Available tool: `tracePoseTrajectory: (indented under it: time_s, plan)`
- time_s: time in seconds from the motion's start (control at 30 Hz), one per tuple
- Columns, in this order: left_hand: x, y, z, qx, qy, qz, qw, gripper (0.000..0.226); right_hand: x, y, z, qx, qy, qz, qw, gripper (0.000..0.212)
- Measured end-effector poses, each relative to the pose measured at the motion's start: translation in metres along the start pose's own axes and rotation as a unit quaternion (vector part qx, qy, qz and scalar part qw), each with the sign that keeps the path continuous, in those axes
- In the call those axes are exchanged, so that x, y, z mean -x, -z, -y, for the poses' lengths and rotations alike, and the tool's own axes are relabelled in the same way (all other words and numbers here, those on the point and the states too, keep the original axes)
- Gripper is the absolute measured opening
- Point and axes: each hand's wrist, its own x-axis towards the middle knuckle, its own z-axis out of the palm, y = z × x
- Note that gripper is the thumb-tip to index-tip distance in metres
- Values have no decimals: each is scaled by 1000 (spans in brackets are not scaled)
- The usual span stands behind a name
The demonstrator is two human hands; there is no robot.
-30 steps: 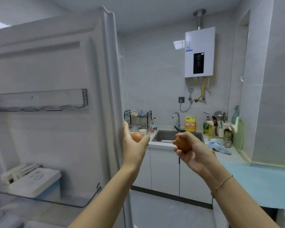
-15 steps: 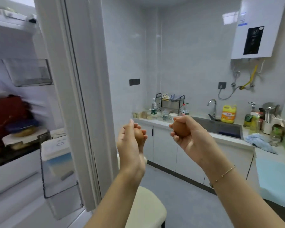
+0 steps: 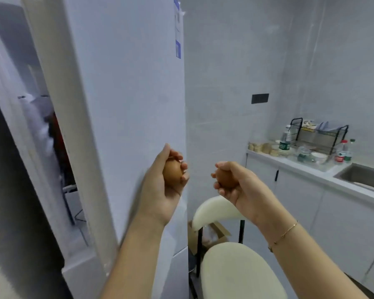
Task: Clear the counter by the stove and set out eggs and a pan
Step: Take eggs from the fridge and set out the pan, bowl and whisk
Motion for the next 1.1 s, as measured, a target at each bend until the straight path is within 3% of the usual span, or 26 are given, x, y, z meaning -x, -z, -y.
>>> tracePoseTrajectory:
  time_s: [0.1,0.2,0.3,0.4,0.57,0.77,0.87,1.0,1.1]
  plan:
    - [-22,30,-25,-69,-18,5,997,19,-29,-27,-12,1,-16,15,1000,8]
    - [-48,66,-51,-166,15,36,985,10,-58,-55,-24,27,-21,44,998,8]
    - [-76,104,-76,-302,80,77,947,15,-90,-87,-35,54,-20,76,995,7]
    - [-102,133,-95,-372,96,92,919,18,-119,-113,-44,72,-12,95,993,7]
    - [-141,167,-123,-427,116,115,889,13,-159,-145,-57,78,-8,113,990,10]
    - [-176,187,-141,-431,192,203,858,15,-194,-167,-71,72,-13,124,990,11]
    - [-182,191,-137,-463,193,224,836,15,-204,-172,-73,63,-18,124,990,12]
    - [-184,196,-134,-445,176,222,850,8,-205,-168,-78,37,-18,100,994,9]
    - [-184,192,-127,-418,165,210,868,10,-192,-149,-84,91,27,66,993,4]
